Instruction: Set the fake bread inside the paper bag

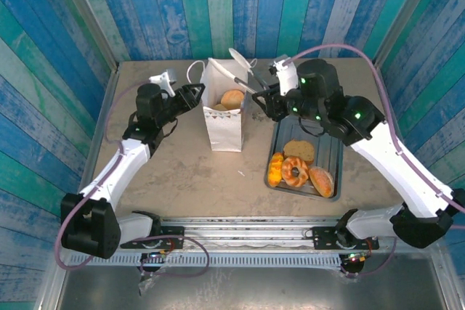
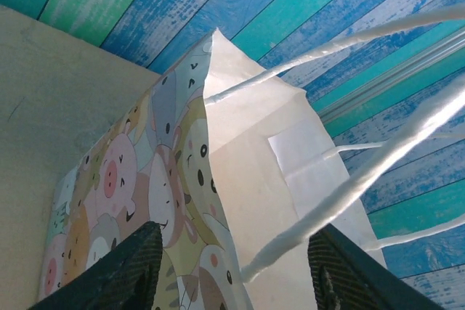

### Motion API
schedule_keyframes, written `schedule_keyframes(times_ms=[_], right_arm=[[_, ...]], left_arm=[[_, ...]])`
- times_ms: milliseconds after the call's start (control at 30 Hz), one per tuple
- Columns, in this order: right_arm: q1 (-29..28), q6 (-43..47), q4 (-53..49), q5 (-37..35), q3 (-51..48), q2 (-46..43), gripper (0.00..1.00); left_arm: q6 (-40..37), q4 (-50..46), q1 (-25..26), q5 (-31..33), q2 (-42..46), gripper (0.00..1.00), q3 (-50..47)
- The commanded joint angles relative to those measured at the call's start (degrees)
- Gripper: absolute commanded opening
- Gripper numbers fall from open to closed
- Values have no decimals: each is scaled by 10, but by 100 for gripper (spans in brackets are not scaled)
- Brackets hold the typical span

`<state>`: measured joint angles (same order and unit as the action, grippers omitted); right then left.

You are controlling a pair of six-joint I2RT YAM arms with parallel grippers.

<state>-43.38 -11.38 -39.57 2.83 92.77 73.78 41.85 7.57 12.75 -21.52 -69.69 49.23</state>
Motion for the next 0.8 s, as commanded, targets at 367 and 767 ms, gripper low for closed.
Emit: schedule_keyframes(times_ms=[367, 767], right_arm=[[-2, -20, -153, -63, 34, -99, 45], [-2, -203, -379, -172, -21, -176, 45]], left_arm=[[-50, -45, 2, 67, 92, 77, -7], [-77, -38, 0, 124, 123, 92, -37]])
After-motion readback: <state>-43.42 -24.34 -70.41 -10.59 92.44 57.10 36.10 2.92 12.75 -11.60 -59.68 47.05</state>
